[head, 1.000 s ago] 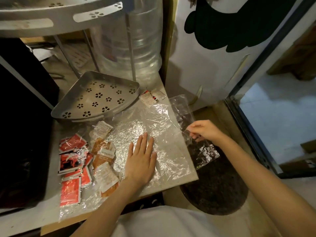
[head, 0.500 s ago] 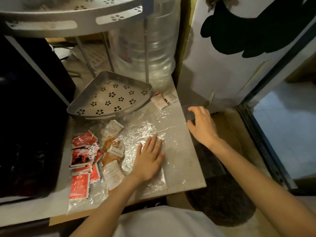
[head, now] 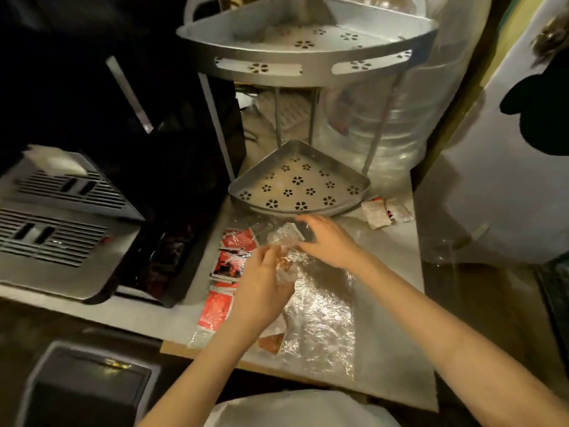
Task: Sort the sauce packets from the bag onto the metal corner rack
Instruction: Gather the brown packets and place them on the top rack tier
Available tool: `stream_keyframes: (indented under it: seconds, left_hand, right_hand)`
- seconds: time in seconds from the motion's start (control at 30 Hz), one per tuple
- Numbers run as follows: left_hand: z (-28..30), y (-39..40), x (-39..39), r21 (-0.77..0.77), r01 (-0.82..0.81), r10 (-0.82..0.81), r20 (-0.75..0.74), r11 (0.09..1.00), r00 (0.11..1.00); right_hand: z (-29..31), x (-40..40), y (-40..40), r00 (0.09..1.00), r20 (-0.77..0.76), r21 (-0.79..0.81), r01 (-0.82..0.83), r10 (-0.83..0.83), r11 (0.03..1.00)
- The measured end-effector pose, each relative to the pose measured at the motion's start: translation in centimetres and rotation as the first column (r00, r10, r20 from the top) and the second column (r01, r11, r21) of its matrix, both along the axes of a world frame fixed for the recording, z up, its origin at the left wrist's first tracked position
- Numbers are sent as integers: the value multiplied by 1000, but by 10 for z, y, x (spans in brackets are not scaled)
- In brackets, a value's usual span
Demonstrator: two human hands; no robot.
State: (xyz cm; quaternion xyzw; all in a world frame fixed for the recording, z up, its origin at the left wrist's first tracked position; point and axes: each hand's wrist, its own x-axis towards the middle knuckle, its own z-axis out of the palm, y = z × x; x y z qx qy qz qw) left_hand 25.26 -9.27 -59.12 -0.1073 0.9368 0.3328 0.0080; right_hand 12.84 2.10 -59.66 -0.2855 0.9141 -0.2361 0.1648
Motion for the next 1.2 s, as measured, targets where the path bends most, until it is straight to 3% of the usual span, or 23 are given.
stream_keyframes:
  seconds: [0.13,0.2,0.33,0.57,0.77,0.83,0.93,1.03,1.13,1.2]
  left_hand:
    - [-9,-11,21,-109,-108,139,350,988,926]
    - [-15,-10,28,-143,-88,143,434,986,890]
    - [-23,-1,33,-193,-68,147,431,979,891]
    - [-30,-1,28,-277,-47,149,357,960,922]
    - [-37,0,29,-253,-11,68,216,967,974]
    - [-33,-9,22,-172,22,24,262,985,965]
    - [-13,-32,4,140,64,-115,394,988,912]
    - [2,-56,-14,415,55,-257,447,908,857]
    - [4,-76,-29,736,-110,-355,445,668,822]
    - [-7,-85,-38,819,-251,-320,455,515,831]
  right_hand:
    - [-9,0,-16,999,-23,56,-36,38,998]
    - [-14,1,-20,999,-37,76,-24,27,997]
    - [-23,-1,-25,999,-42,176,9,-1,984]
    - [-23,6,-29,987,-18,63,159,-158,985]
    - [-16,-1,-9,943,277,20,188,-186,982]
    - [-6,-5,1,939,303,13,167,-163,986]
    - [10,-8,19,902,400,14,170,-161,985]
    - [17,-9,39,759,620,-90,322,-200,942]
    - [13,-9,51,572,773,-104,541,-274,835]
    - [6,-9,57,515,803,-87,599,-299,796]
